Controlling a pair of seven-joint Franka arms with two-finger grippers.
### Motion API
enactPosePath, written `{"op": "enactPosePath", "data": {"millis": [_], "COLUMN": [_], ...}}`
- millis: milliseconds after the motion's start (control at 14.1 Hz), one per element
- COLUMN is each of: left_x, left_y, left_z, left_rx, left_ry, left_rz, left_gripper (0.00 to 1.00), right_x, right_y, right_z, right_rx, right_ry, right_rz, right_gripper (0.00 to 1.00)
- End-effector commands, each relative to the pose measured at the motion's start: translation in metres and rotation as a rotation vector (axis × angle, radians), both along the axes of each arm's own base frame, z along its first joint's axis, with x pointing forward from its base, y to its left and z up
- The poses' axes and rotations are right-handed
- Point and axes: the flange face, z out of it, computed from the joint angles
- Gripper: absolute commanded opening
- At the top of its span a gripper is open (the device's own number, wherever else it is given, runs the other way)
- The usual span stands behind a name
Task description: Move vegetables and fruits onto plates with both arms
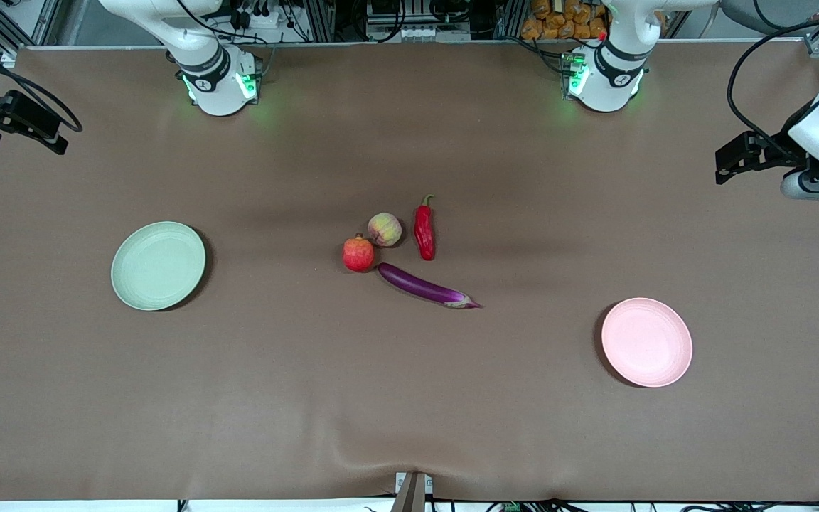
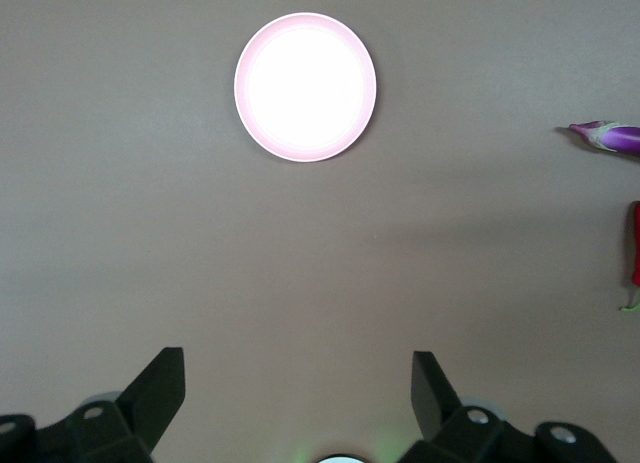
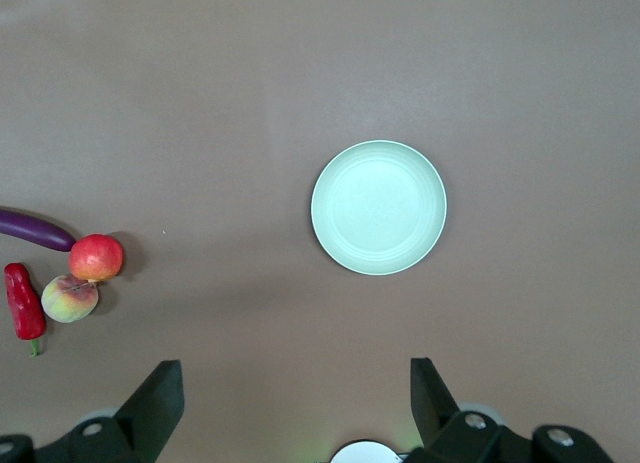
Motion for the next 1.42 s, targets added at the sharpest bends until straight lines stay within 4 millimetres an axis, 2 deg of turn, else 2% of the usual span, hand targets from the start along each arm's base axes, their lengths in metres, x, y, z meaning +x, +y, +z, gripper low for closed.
{"op": "enactPosePath", "data": {"millis": [0, 851, 1348], "left_x": [-0.001, 0.000, 0.007], "left_y": [0.001, 0.006, -0.014], "left_z": [0.005, 0.006, 0.017], "left_rx": [-0.014, -0.013, -0.007], "left_ry": [-0.010, -0.012, -0.054], "left_rz": [0.002, 0.005, -0.037], "left_gripper": [1.00, 1.00, 1.00], "right_x": [0.000, 0.000, 0.000], "right_y": [0.003, 0.011, 0.014], "right_z": [0.004, 0.003, 0.001], "right_rx": [-0.008, -0.006, -0.006], "right_ry": [-0.001, -0.001, 0.000], "right_rz": [0.019, 0.059, 0.090], "right_gripper": [1.00, 1.00, 1.00]}}
